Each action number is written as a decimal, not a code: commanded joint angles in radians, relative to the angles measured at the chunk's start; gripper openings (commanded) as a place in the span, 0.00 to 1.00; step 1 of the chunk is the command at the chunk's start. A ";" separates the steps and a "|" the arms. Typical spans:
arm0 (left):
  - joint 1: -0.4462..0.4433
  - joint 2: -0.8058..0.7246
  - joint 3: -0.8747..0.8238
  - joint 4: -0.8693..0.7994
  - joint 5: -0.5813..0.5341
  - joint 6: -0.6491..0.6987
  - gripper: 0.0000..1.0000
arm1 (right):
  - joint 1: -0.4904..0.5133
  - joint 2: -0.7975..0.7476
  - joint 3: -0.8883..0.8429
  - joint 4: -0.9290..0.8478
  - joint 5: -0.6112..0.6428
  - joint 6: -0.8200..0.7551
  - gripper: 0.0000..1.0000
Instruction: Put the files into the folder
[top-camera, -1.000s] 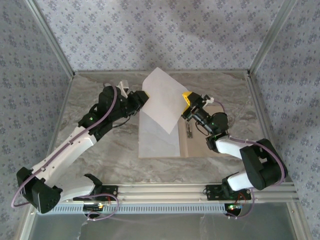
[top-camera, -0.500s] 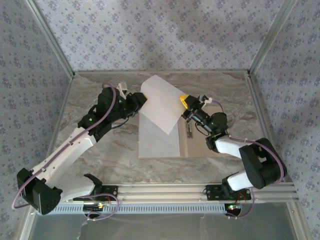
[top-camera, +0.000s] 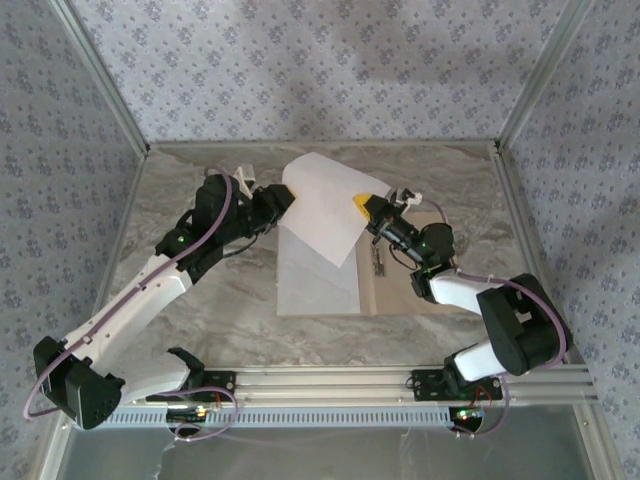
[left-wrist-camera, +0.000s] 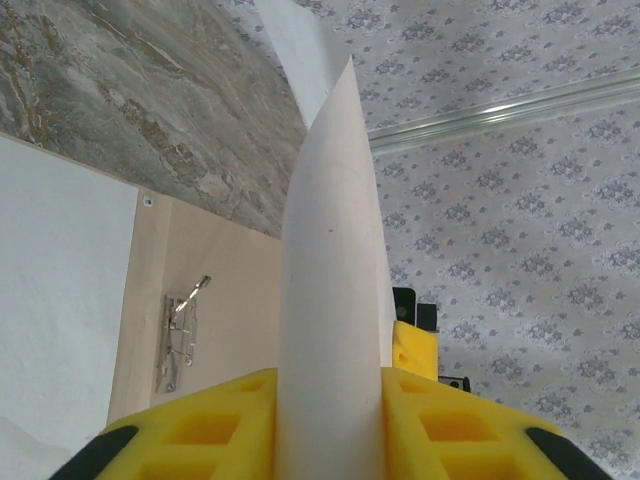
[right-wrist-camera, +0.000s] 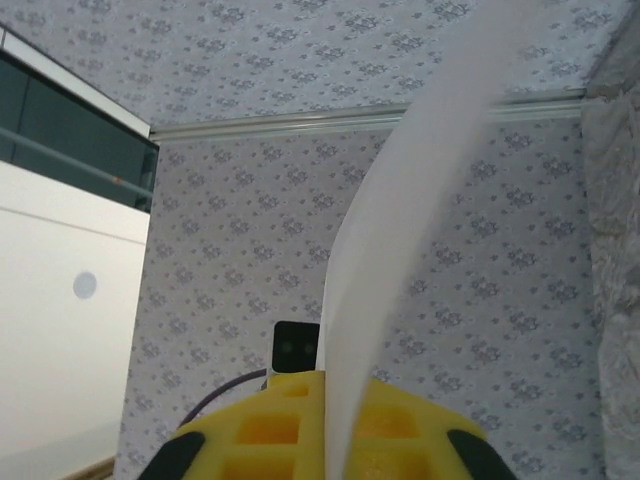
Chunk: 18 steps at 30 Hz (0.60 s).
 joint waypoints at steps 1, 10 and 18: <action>0.011 -0.018 0.013 0.003 0.014 -0.001 0.38 | -0.007 0.008 0.019 0.027 -0.018 -0.020 0.00; 0.052 -0.015 0.038 -0.129 0.024 0.076 0.75 | -0.076 0.071 0.011 0.007 -0.149 -0.014 0.00; 0.089 0.049 0.074 -0.319 -0.088 0.234 0.79 | -0.115 0.033 0.114 -0.267 -0.359 -0.119 0.00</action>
